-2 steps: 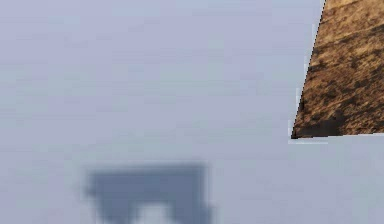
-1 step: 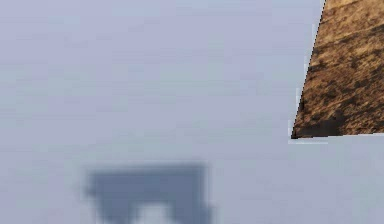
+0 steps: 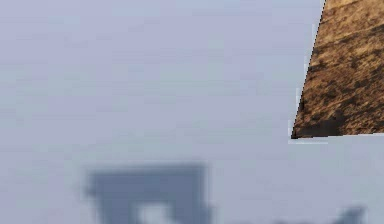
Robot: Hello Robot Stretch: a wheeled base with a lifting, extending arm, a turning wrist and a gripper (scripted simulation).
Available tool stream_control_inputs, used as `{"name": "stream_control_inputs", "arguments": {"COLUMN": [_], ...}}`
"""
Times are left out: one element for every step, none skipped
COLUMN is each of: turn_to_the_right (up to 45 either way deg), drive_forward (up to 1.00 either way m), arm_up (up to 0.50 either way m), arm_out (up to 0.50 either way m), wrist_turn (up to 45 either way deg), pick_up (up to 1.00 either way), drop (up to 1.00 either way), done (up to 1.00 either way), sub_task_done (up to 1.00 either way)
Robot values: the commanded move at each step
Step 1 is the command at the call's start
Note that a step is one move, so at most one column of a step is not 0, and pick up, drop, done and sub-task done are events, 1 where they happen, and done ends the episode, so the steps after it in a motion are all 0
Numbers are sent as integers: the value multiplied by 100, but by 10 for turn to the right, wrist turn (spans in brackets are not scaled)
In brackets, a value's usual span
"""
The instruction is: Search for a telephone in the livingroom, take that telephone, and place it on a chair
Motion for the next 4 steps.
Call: {"name": "stream_control_inputs", "arguments": {"turn_to_the_right": [0, 0, 0, 0], "drive_forward": [0, 0, 0, 0], "arm_up": [0, 0, 0, 0], "arm_out": [0, 0, 0, -18], "wrist_turn": [-450, -450, -420, 0], "pick_up": [0, 0, 0, 0], "drop": [0, 0, 0, 0], "done": [0, 0, 0, 0], "sub_task_done": [0, 0, 0, 0]}}
